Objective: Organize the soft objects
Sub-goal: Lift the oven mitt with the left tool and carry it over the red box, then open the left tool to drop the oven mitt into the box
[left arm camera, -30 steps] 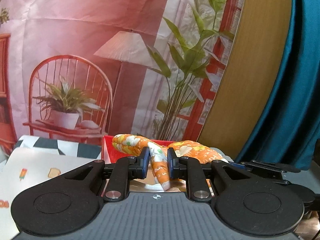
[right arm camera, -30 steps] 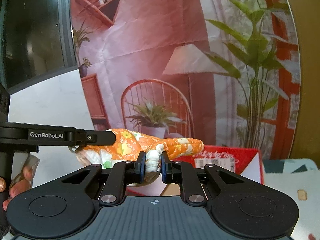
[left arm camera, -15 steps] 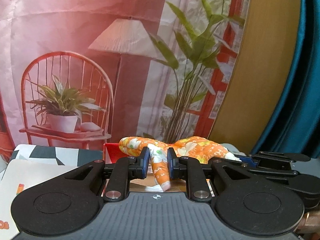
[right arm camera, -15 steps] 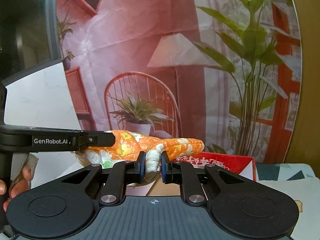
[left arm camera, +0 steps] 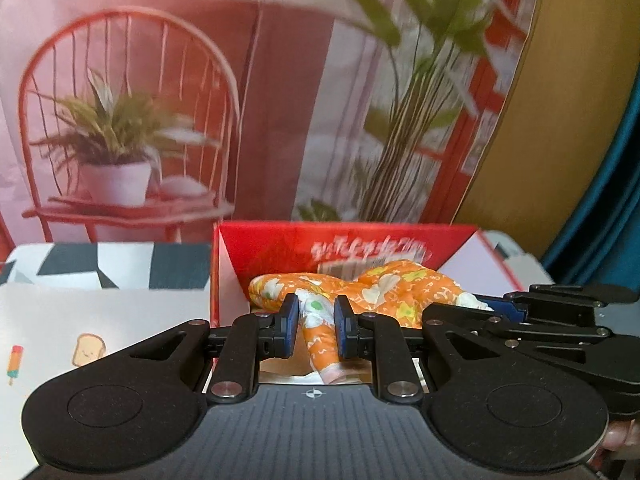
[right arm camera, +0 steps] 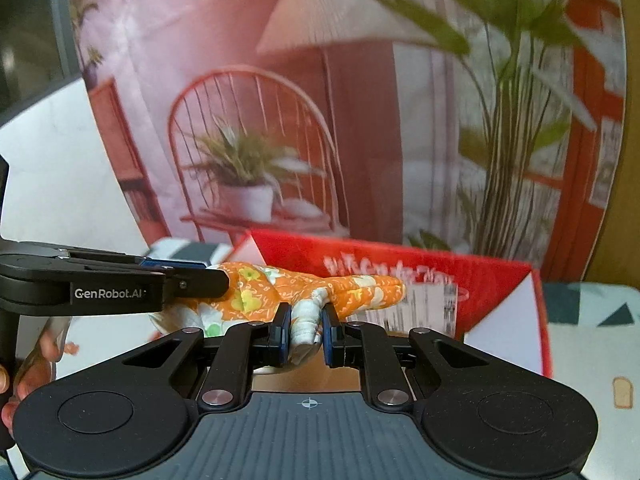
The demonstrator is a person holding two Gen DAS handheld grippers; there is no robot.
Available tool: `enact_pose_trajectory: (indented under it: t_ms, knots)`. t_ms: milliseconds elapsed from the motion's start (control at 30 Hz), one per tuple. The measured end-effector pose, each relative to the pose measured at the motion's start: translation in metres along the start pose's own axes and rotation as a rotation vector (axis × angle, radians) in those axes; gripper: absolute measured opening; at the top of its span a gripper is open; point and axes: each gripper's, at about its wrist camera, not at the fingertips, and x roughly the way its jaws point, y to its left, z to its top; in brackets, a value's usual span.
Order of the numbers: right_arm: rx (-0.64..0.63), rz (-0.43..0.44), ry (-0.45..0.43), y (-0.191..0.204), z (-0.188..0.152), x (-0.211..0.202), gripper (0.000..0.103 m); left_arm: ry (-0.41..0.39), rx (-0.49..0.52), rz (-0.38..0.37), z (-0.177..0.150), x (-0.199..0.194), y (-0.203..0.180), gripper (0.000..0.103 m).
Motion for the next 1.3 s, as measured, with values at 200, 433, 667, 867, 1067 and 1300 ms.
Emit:
enact_pose_trajectory:
  t_ms: [200,433,667,867,1067,1300]
  knots:
    - [0.046,-0.014,0.078,-0.014,-0.014,0.027,0.015,0.058,0.029,0.008,-0.005,0.028,0.001,0.021]
    - [0.071,-0.009,0.154,-0.020,-0.018,0.042,0.018,0.092,0.098,0.057,-0.010,0.035,-0.004,0.032]
    - [0.106,0.018,0.215,-0.021,-0.024,0.043,0.022,0.099,0.148,0.076,-0.013,0.024,-0.009,0.044]
    - [0.106,-0.003,0.243,-0.020,-0.028,0.034,0.034,0.073,0.156,0.078,-0.016,0.008,-0.011,0.053]
    - [0.123,-0.006,0.226,-0.018,-0.031,0.017,0.042,0.057,0.152,0.083,-0.020,-0.009,-0.014,0.053]
    - [0.118,-0.020,0.175,-0.011,-0.033,-0.011,0.049,0.024,0.134,0.079,-0.031,-0.036,-0.018,0.054]
